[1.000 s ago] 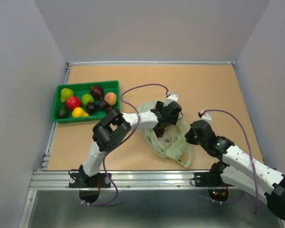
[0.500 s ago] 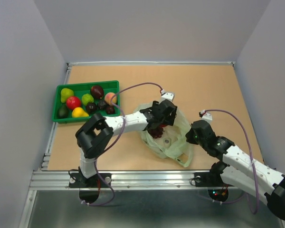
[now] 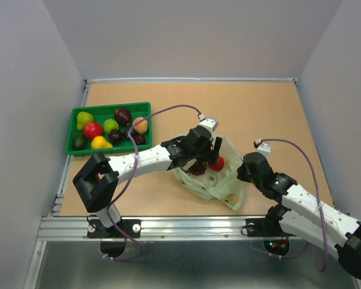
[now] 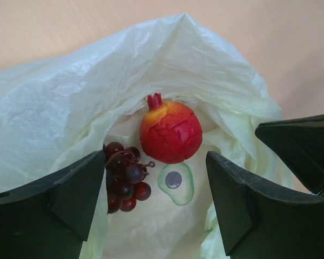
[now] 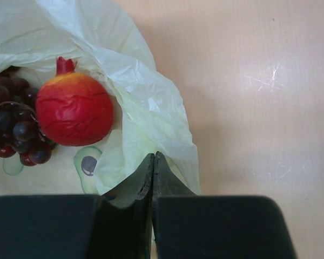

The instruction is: Untie the knot of the plastic bag and take out the fruit

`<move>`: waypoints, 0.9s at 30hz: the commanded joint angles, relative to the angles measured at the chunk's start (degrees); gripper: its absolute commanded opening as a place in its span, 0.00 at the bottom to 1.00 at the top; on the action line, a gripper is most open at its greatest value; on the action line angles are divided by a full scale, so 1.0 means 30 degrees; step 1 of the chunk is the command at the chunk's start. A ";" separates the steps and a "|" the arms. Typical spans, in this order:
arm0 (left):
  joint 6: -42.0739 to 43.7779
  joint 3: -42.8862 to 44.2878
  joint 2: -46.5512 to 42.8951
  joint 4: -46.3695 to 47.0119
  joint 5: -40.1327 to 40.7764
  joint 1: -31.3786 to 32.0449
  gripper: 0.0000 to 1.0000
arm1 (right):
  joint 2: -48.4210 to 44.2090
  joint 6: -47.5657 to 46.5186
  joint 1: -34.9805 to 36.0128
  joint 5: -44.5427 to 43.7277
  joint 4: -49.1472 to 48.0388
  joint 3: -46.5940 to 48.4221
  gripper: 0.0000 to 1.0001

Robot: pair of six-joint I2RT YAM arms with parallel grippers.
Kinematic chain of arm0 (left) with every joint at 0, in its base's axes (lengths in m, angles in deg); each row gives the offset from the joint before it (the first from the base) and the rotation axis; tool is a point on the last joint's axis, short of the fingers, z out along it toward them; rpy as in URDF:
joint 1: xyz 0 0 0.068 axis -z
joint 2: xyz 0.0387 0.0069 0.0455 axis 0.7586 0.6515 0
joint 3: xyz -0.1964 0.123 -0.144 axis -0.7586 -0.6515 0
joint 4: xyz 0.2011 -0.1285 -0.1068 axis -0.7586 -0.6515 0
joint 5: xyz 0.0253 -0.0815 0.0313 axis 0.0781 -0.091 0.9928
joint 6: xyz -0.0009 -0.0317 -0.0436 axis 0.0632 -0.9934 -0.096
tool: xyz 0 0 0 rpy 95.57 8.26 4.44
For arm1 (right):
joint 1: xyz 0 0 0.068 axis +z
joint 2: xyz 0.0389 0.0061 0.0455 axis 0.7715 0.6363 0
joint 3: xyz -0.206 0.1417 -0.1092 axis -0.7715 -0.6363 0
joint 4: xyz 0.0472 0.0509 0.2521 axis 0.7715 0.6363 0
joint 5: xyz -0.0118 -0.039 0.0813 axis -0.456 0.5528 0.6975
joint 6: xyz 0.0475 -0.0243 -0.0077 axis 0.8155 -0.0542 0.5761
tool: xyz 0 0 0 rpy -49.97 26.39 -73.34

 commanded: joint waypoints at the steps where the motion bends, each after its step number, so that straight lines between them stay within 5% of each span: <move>1: 0.0789 -0.0021 -0.0259 0.0378 -0.0395 0.0279 0.88 | 0.0398 -0.0216 -0.0077 -0.0528 -0.0558 0.0509 0.01; 16: -0.0440 0.3524 0.5600 -0.0148 0.2300 0.1686 0.92 | -0.0041 -0.0334 -0.0077 0.0029 -0.0558 0.0187 0.01; 23: -0.0411 0.4111 0.6454 -0.0060 0.3531 0.2008 0.78 | -0.0070 -0.0245 -0.0106 -0.0059 -0.0558 0.0216 0.01; 27: -0.0119 0.3703 0.5459 -0.0264 0.3415 0.2505 0.52 | -0.0187 -0.0245 -0.0077 -0.0204 -0.0558 0.0128 0.01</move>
